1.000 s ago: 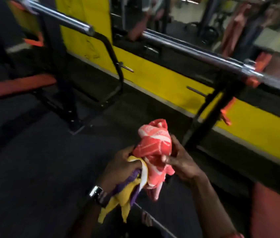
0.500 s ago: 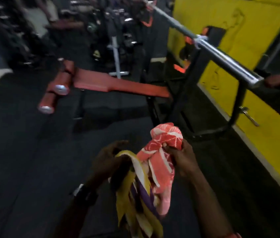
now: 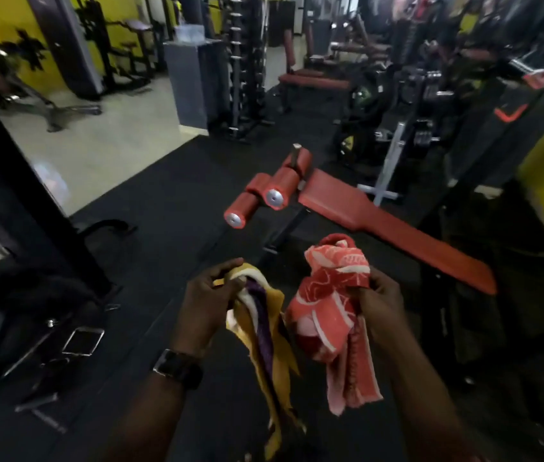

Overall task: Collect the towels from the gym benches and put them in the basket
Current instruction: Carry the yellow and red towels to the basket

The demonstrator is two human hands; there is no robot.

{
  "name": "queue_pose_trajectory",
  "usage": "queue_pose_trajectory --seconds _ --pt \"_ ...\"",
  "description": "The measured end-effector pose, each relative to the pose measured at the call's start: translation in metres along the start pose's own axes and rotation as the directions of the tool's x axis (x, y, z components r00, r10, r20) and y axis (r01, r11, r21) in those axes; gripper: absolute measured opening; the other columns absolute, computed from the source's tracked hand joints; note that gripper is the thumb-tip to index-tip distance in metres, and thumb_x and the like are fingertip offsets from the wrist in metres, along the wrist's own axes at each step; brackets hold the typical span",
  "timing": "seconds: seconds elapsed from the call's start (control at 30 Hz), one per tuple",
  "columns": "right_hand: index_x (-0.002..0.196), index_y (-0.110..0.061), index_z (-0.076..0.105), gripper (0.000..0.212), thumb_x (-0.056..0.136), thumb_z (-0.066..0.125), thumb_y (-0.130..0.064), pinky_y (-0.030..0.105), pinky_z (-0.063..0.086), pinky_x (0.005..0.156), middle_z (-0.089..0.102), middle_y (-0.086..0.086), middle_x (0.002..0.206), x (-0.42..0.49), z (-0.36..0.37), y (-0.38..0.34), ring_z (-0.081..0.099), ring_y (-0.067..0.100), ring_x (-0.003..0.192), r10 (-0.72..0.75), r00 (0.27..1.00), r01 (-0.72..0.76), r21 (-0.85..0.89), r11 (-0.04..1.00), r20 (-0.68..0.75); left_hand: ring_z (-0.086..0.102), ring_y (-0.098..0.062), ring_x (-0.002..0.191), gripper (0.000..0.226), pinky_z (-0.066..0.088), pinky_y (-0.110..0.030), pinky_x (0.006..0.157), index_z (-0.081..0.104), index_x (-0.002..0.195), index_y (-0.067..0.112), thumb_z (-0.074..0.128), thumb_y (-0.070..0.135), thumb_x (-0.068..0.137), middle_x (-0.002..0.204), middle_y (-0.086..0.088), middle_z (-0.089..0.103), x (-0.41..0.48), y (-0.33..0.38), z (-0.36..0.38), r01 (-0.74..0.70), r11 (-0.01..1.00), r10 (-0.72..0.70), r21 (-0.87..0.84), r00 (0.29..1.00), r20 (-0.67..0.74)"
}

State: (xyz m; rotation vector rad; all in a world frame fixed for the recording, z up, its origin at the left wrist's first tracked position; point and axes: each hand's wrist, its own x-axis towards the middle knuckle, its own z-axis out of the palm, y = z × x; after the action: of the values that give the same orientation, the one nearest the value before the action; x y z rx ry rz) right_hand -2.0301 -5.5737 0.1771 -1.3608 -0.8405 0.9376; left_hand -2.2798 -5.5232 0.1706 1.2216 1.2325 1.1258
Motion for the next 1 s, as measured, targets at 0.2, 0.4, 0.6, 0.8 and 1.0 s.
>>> queue_pose_trajectory --seconds 0.2,0.4,0.6,0.8,1.0 --pt "0.085 -0.029 0.077 0.022 0.085 0.07 -0.008 0.027 0.06 0.063 0.078 0.001 0.09 0.111 0.09 -0.023 0.075 0.015 0.081 -0.011 0.995 0.008 0.032 0.999 0.096 0.068 -0.014 0.107 0.059 0.054 -0.028 0.09 0.068 0.12 0.026 0.082 0.019 0.063 0.118 0.001 0.071 0.124 0.025 -0.045 -0.094 0.99 0.099 0.105 0.994 -0.042" --pt "0.1 -0.019 0.076 0.023 0.087 0.066 -0.002 0.05 0.059 0.086 0.077 0.008 0.099 0.219 0.149 -0.008 0.072 0.031 0.098 -0.02 0.998 0.016 0.086 0.996 0.053 0.063 0.001 0.1 0.058 0.049 -0.014 0.083 0.065 0.121 0.034 0.081 0.011 0.071 0.116 0.009 0.064 0.223 0.023 -0.074 -0.187 0.925 0.21 0.332 0.977 -0.035" --pt "0.111 -0.02 0.073 0.026 0.086 0.071 -0.014 0.045 0.058 0.085 0.075 0.007 0.109 0.37 0.235 0.012 0.071 0.029 0.103 -0.028 0.987 0.006 0.142 0.99 0.156 0.064 0.009 0.101 0.046 0.048 -0.005 0.079 0.068 0.11 0.041 0.077 0.009 0.078 0.106 0.027 0.071 0.365 0.027 -0.104 -0.181 0.935 0.214 0.303 0.974 -0.077" --pt "0.093 -0.033 0.078 0.016 0.083 0.07 -0.023 0.025 0.059 0.07 0.078 -0.006 0.092 0.514 0.342 -0.004 0.074 0.011 0.088 -0.048 0.977 0.011 0.173 0.985 0.209 0.065 0.001 0.106 0.047 0.051 -0.013 0.089 0.068 0.107 0.039 0.073 0.0 0.08 0.112 0.017 0.069 0.511 0.043 -0.134 -0.169 0.926 0.266 0.339 0.927 -0.265" --pt "0.09 -0.035 0.076 0.025 0.089 0.067 -0.013 0.019 0.055 0.071 0.077 -0.014 0.092 0.622 0.431 -0.011 0.073 0.004 0.088 -0.116 0.947 0.091 0.096 0.991 0.301 0.067 -0.004 0.106 0.045 0.055 -0.031 0.094 0.071 0.109 0.031 0.075 -0.001 0.078 0.11 0.018 0.071 0.63 0.035 -0.169 -0.132 0.945 0.24 0.299 0.902 -0.359"
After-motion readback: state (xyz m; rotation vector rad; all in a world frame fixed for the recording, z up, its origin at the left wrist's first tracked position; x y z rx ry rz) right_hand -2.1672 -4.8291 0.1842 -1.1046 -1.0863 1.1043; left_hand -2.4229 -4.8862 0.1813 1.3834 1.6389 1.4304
